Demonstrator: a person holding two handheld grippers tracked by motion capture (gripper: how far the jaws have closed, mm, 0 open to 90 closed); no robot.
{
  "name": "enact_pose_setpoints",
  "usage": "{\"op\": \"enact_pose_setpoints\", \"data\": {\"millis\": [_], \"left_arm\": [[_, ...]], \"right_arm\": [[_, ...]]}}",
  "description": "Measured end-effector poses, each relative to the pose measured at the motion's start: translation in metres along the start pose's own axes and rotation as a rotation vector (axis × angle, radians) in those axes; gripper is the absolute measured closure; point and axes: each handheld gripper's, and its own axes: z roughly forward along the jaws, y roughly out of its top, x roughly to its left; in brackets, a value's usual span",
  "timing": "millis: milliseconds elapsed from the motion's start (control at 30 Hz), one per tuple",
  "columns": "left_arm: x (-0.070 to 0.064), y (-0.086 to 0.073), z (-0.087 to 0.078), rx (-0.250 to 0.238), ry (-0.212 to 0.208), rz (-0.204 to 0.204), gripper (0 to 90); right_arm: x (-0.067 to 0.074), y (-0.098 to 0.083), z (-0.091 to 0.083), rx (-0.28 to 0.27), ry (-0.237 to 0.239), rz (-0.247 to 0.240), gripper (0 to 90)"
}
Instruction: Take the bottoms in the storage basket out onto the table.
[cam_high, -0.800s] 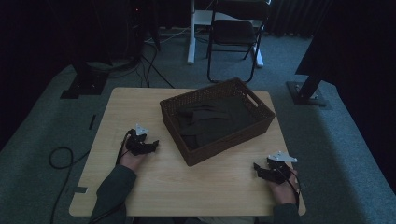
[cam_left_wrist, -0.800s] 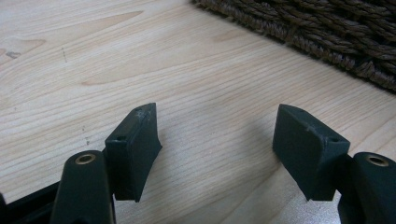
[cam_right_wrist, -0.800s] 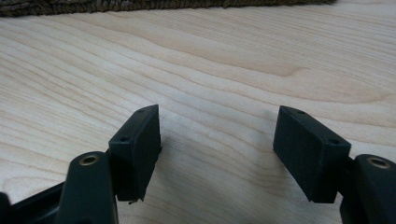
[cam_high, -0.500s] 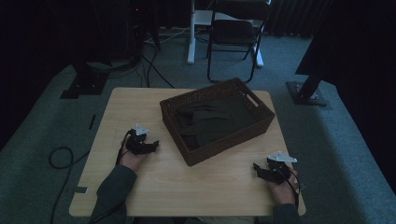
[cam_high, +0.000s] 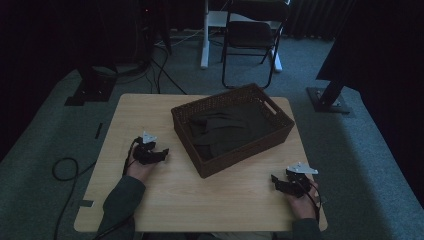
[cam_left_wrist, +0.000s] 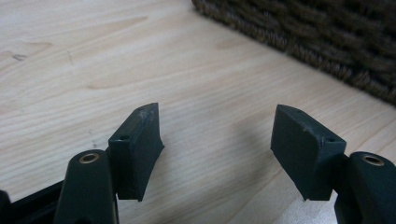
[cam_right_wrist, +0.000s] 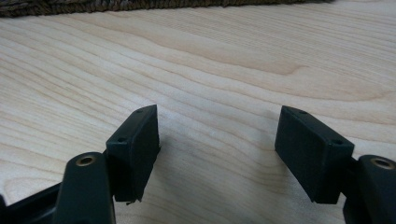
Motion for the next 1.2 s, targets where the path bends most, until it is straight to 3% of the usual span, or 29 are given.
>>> {"op": "enact_pose_setpoints", "data": {"millis": [400,733,1200], "left_arm": [[0.000,0.018,-0.015,-0.040,-0.009,0.030,33.8],[0.007,0.050,-0.031,-0.101,-0.026,0.042,33.7],[0.007,0.087,-0.043,-0.148,-0.038,0.075,32.2]], "right_arm": [[0.000,0.000,0.000,0.001,0.002,-0.001,29.5],[0.000,0.000,0.000,0.001,0.002,0.000,29.5],[0.000,0.000,0.000,0.001,0.002,-0.001,29.5]]}}
